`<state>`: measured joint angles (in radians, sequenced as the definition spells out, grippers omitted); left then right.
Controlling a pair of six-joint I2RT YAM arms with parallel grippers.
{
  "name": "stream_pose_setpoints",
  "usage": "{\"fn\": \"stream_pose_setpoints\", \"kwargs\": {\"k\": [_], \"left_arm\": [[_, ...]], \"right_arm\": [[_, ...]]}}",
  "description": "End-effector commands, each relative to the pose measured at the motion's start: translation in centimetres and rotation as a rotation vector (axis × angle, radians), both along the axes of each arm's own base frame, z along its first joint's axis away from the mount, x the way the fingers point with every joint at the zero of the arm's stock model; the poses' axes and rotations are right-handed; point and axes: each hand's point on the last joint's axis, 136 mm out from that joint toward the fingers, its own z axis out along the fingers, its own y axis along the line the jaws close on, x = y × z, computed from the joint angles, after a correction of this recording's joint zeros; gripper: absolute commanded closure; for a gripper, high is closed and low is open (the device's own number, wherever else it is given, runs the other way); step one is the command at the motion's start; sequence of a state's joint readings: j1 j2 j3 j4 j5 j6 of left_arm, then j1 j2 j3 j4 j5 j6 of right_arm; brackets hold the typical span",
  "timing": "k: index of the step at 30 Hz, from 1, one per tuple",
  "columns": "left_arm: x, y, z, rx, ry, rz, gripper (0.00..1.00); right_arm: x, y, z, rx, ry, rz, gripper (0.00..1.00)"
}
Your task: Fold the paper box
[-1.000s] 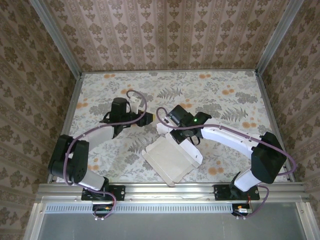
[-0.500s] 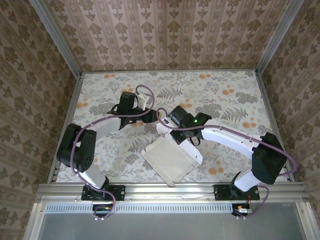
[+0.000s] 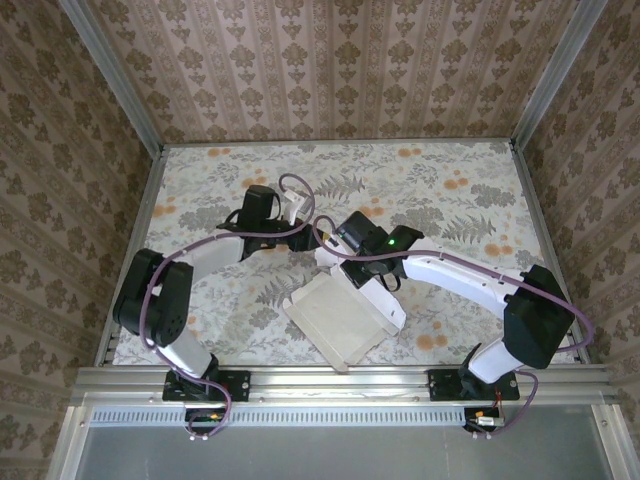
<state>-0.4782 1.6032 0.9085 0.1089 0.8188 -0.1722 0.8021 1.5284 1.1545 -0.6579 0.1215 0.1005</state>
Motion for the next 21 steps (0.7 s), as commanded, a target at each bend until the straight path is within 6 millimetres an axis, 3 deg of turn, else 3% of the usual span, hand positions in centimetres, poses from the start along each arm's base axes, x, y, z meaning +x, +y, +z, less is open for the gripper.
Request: {"fn": "stream_pose_setpoints", "kwargs": {"k": [1,9,18,21], "left_arm": [[-1.8,-0.7,1.6,-0.043,-0.040,-0.081,0.58],[-2.5,-0.7,0.1,0.009,-0.023,-0.089,0.58],[-2.2,-0.3,-0.9,0.063,-0.015,-0.064,0.60],[-2.4,-0.4,-1.1,0.067,-0.014,-0.067,0.65]], "right_arm": [[-0.9,-0.5,-1.3,-0.035,0.036,0.014,0.98],[-0.9,-0.4,-1.2,-0.030,0.034,0.011,0.97],[-0.9,0.1,0.2,0.034,0.016,0.001,0.88],[-0.8,0.4,0.7,0.063,0.007,-0.007,0.85]]}}
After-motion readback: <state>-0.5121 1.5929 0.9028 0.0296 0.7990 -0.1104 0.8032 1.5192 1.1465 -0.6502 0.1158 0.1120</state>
